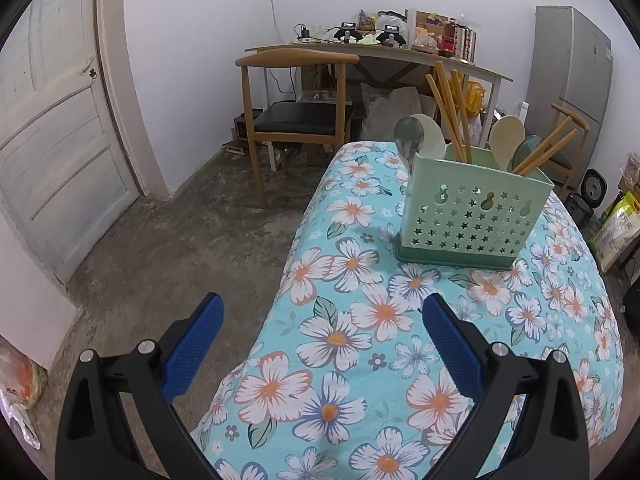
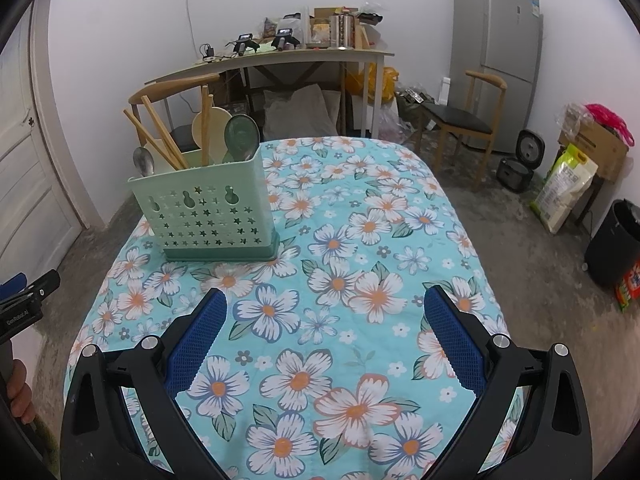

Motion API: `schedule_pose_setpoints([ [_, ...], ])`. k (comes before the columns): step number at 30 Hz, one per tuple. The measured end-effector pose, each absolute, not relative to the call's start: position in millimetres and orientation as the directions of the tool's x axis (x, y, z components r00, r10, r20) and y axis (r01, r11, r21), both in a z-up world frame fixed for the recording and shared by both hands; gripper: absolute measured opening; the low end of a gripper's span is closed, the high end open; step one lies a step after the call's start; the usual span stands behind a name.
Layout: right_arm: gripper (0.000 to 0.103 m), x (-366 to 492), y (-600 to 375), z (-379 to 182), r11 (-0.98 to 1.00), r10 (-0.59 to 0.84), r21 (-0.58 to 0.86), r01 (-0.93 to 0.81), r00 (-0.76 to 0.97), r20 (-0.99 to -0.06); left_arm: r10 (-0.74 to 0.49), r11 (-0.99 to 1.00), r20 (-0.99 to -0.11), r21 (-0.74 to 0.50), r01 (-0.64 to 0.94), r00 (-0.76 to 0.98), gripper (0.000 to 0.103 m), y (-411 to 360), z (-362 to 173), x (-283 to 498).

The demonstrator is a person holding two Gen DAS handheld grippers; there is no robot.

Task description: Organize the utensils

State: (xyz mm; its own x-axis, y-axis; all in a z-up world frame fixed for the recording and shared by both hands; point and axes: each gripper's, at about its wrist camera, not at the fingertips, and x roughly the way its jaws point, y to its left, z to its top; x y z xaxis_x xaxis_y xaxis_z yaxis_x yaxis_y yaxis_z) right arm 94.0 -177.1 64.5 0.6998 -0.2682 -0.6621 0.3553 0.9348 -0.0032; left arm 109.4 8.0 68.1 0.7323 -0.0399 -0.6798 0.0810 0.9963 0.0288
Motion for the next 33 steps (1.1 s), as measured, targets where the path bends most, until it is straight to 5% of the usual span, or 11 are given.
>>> schedule_pose_setpoints([
  [33, 0.095, 93.3, -179.0, 64.0, 0.936, -0.265, 0.000, 0.352, 0.704, -0.659, -0.042, 0.995, -0.680, 0.041, 0.095, 0.732, 0.097, 2.7, 68.0, 109.4],
])
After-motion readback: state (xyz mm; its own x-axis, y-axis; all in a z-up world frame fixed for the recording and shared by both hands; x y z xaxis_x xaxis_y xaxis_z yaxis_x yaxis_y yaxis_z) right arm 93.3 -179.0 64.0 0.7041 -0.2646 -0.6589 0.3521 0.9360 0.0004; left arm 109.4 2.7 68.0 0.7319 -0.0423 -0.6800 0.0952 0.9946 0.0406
